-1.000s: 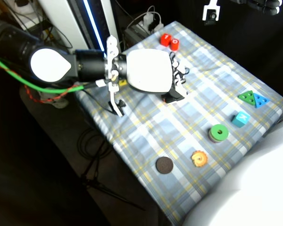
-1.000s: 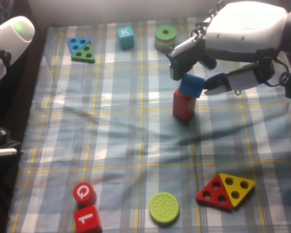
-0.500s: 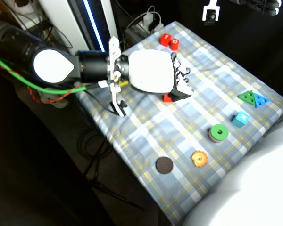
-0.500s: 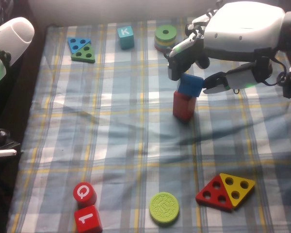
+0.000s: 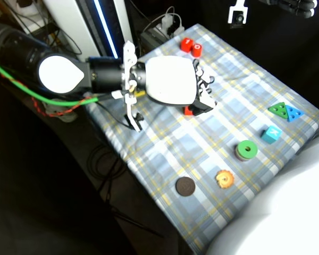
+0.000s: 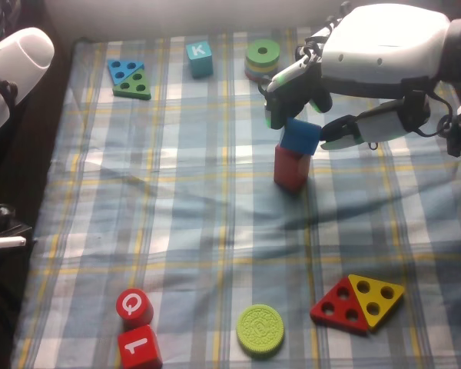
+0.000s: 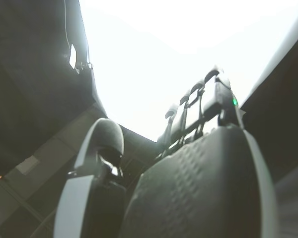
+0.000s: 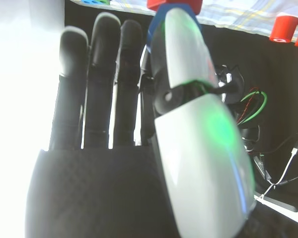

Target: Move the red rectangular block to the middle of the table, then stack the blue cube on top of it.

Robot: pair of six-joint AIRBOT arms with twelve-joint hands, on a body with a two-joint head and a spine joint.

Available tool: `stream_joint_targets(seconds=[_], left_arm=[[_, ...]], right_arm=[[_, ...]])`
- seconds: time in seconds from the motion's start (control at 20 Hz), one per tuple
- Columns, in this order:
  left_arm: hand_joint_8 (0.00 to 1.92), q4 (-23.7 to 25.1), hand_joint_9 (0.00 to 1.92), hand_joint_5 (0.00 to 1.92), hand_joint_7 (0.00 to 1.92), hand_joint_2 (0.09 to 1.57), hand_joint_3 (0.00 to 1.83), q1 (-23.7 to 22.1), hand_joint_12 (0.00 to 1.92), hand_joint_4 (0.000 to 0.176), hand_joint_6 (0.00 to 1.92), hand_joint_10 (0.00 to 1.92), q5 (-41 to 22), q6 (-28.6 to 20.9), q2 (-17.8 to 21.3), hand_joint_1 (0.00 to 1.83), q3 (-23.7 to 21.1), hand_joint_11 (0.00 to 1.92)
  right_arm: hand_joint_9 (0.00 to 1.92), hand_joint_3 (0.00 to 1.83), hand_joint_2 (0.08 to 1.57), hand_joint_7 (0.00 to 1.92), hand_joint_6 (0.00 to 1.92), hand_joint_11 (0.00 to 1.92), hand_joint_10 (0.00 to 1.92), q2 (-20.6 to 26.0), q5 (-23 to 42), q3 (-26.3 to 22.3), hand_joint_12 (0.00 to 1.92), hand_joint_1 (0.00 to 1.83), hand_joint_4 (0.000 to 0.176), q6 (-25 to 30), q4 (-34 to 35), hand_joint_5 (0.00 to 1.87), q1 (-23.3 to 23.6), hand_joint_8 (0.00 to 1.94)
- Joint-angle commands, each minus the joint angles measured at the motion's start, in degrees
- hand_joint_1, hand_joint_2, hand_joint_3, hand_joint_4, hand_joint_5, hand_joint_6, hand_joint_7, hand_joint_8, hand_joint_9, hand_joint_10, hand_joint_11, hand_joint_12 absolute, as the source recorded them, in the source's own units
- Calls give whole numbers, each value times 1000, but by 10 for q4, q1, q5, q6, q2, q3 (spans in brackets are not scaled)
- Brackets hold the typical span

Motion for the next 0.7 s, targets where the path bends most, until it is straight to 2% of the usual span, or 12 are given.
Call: stream_joint_targets(seconds=[0.0, 0.05, 0.1, 0.15, 0.2, 0.25, 0.3, 0.35, 0.4, 0.55, 0.6, 0.65], left_arm=[[0, 11, 0, 0, 0, 1477, 0, -2, 0, 58, 0, 0, -72, -5, -2, 499, 1, 0], [0, 11, 0, 0, 0, 1480, 0, -2, 0, 54, 0, 0, -72, -5, -2, 498, 1, 0], [0, 11, 0, 0, 0, 1479, 0, -2, 0, 57, 0, 0, -72, -5, -2, 484, 1, 0], [0, 11, 0, 0, 0, 1475, 0, -2, 0, 52, 0, 0, -73, -5, -2, 495, 1, 0], [0, 11, 0, 0, 0, 1472, 0, -2, 0, 57, 0, 0, -73, -5, -2, 496, 1, 0], [0, 10, 0, 0, 0, 1468, 0, -2, 0, 73, 0, 0, -73, -5, -2, 497, 1, 0], [0, 10, 0, 0, 0, 1467, 0, -1, 0, 70, 0, 0, -73, -5, -2, 497, 1, 0], [0, 10, 0, 0, 0, 1464, 0, -1, 0, 61, 0, 0, -73, -5, -2, 508, 1, 0], [0, 10, 0, 0, 0, 1466, 0, -1, 0, 57, 0, 0, -73, -5, -2, 510, 1, 0], [0, 10, 0, 0, 0, 1471, 0, -1, 0, 48, 0, 0, -73, -5, -2, 540, 1, 0], [0, 10, 0, 0, 0, 1466, 0, -1, 0, 59, 0, 0, -74, -5, -2, 536, 1, 0], [0, 10, 0, 0, 0, 1465, 0, -1, 0, 66, 0, 0, -74, -5, -2, 519, 1, 0]], right_arm=[[767, 0, 1154, 964, 1145, 450, 1368, -2, 50, 0, 1642, 1354, 0, 2, 18, 859, 4, 1056], [748, 1, 1151, 947, 1129, 425, 1202, -2, 52, 0, 1664, 1233, 0, 2, 18, 882, 4, 1100], [755, 0, 1151, 938, 1125, 424, 1121, -2, 52, 0, 1652, 1208, 12, 2, 18, 894, 4, 1106], [759, 1, 1153, 940, 1121, 438, 1319, -2, 52, 1, 1621, 1329, 0, 2, 18, 885, 4, 1083], [753, 1, 1159, 935, 1151, 438, 1364, -2, 53, 0, 1583, 1351, 0, 2, 18, 862, 4, 1091], [741, 1, 1164, 927, 1179, 430, 1378, -2, 53, 1, 1566, 1354, 0, 2, 18, 855, 4, 1093], [743, 0, 1159, 925, 1174, 430, 1079, -2, 53, 1, 1507, 1231, 0, 2, 18, 876, 4, 1084], [761, 0, 1155, 940, 1161, 459, 1289, -2, 53, 1, 1494, 1334, 0, 2, 18, 874, 4, 1054], [790, 0, 1150, 956, 1127, 508, 1348, -2, 53, 1, 1495, 1362, 0, 2, 17, 859, 4, 1051], [781, 0, 1152, 967, 1143, 476, 1351, -2, 53, 1, 1508, 1362, 0, 2, 17, 844, 4, 1049], [769, 2, 1156, 963, 1117, 482, 1149, -2, 53, 1, 1543, 1241, 0, 2, 17, 843, 4, 1128], [775, 1, 1158, 960, 1082, 477, 1117, -3, 53, 1, 1594, 1222, 0, 2, 17, 843, 4, 1175]])
